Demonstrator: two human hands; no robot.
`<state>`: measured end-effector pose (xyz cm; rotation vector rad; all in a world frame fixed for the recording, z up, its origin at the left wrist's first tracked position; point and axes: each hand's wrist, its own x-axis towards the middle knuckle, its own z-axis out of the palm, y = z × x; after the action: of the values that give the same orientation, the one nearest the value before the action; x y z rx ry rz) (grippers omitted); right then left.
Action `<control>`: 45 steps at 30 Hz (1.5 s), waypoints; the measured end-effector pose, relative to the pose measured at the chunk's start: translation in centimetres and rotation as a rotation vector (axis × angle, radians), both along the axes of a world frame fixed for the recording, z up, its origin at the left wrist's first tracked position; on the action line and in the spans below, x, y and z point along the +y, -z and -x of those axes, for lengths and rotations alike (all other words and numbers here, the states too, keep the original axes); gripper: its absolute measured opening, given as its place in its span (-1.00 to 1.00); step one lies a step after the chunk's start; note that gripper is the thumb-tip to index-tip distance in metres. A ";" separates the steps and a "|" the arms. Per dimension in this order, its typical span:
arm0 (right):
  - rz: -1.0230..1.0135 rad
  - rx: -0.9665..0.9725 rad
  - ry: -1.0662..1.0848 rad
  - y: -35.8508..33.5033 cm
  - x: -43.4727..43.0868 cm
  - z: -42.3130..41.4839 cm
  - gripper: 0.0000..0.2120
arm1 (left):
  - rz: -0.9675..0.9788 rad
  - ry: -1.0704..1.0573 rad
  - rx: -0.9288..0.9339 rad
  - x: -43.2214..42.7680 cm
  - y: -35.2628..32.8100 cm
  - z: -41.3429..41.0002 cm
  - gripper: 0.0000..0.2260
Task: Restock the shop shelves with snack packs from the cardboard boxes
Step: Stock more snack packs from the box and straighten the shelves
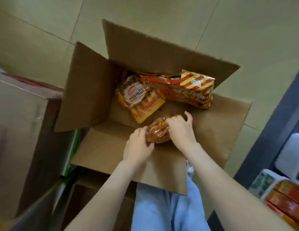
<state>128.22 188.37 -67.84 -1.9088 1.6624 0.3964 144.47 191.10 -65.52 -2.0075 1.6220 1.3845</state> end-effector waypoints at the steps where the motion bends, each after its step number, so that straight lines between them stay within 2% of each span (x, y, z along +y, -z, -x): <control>1: 0.053 -0.042 0.035 -0.2 0.1 0.2 -0.72 | 0.017 0.000 0.002 0.2 -0.1 0.1 -0.41; 5: 0.317 -0.281 0.234 -5.7 0.7 2.3 -0.65 | 0.097 0.113 0.016 0.0 -3.6 0.4 -0.33; 8: 0.344 -0.489 0.348 -14.1 0.4 4.4 -0.66 | 0.219 0.262 0.068 -1.1 -8.3 1.1 -0.28; 11: 0.329 -0.632 0.524 -23.4 -0.4 7.1 -0.64 | 0.367 0.295 0.199 -3.5 -14.4 2.7 -0.28; 14: 0.358 -0.715 0.651 -32.1 -0.9 9.9 -0.58 | 0.534 0.292 0.407 -6.3 -21.2 5.4 -0.23; 16: 0.411 -0.740 0.672 -37.7 -0.7 11.6 -0.55 | 0.553 0.279 0.517 -7.9 -26.1 7.6 -0.20; 19: 0.525 -0.749 0.731 -45.3 0.5 14.0 -0.59 | 0.523 0.318 0.580 -9.3 -33.5 11.0 -0.33; 22: 0.669 -0.828 0.901 -51.3 3.2 16.6 -0.83 | 0.586 0.334 0.680 -8.7 -40.2 14.1 -0.45; 23: 0.710 -0.856 0.965 -52.6 4.6 17.5 -0.84 | 0.595 0.339 0.702 -8.1 -42.3 15.1 -0.45; 24: 0.734 -0.870 1.029 -53.6 6.2 18.4 -0.72 | 0.594 0.336 0.714 -7.3 -44.2 16.1 -0.44; 27: 0.663 -0.802 1.165 -55.5 12.3 20.5 -0.14 | 0.548 0.296 0.763 -4.2 -49.1 18.3 -0.44; 28: 0.602 -0.771 1.167 -56.2 14.4 20.8 -0.02 | 0.522 0.285 0.783 -3.0 -50.6 18.9 -0.48; 31: 0.495 -0.776 1.084 -58.1 19.6 21.0 0.14 | 0.388 0.250 0.884 0.3 -54.6 19.9 -0.57; 34: 0.586 -0.838 1.099 -61.9 23.8 21.1 0.10 | 0.244 0.150 1.100 3.9 -59.5 21.2 -0.59; 37: 0.830 -0.770 1.115 -66.6 27.3 20.9 -0.03 | 0.293 0.176 1.239 6.8 -63.7 22.6 -0.52; 39: 1.001 -0.752 1.147 -69.5 29.5 20.8 -0.12 | 0.399 0.292 1.290 8.3 -66.1 23.6 -0.34; 42: 1.189 -0.752 1.210 -73.7 32.7 20.7 -0.22 | 0.534 0.667 1.406 10.4 -69.3 25.2 -0.07; 45: 1.319 -0.646 1.190 -77.7 35.8 20.5 -0.23 | 0.621 0.867 1.452 12.2 -72.0 26.9 -0.02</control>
<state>107.73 224.18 9.89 -0.9461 2.2873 -1.8980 117.61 203.33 6.47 0.2060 3.0884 2.0770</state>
